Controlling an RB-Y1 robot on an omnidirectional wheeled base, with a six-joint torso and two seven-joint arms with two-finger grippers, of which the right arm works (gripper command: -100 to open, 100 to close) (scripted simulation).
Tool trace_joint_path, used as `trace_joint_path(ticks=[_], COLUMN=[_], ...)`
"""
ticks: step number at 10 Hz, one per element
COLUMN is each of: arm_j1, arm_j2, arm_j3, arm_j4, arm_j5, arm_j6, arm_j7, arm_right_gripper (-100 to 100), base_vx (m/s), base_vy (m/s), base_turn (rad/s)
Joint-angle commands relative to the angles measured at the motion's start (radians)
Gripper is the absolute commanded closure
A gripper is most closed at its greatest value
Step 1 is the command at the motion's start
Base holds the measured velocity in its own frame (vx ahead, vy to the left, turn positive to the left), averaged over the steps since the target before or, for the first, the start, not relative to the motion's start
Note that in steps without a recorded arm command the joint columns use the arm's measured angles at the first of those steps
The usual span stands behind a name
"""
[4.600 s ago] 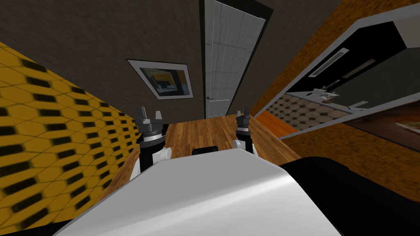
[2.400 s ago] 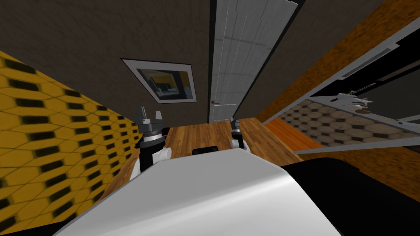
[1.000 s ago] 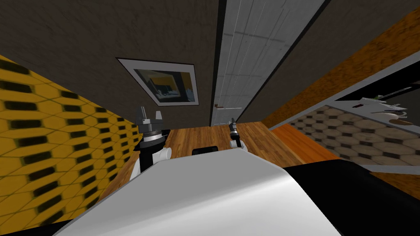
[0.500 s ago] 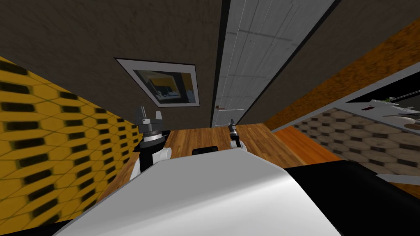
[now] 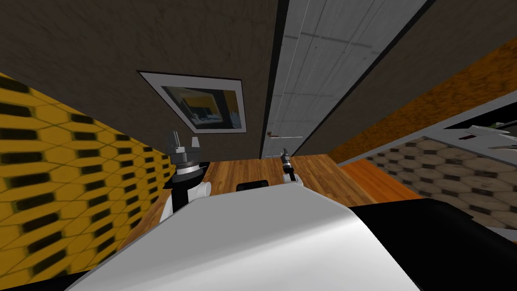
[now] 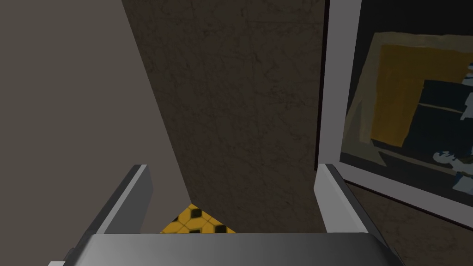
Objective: Pull the door open
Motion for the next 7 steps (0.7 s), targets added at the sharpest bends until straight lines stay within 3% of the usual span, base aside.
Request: trace_joint_path(ticks=[1, 7], arm_j1=[-0.014, -0.061], arm_j2=[-0.006, -0.019], arm_j3=[-0.004, -0.014], arm_j4=[0.043, 0.176], arm_j5=[0.004, 0.021], arm_j6=[-0.015, -0.048], arm_j7=[-0.012, -0.046], arm_right_gripper=[-100, -100], base_vx=[0.096, 0.098], base_vy=[0.003, -0.006], base_turn=[0.035, 0.028])
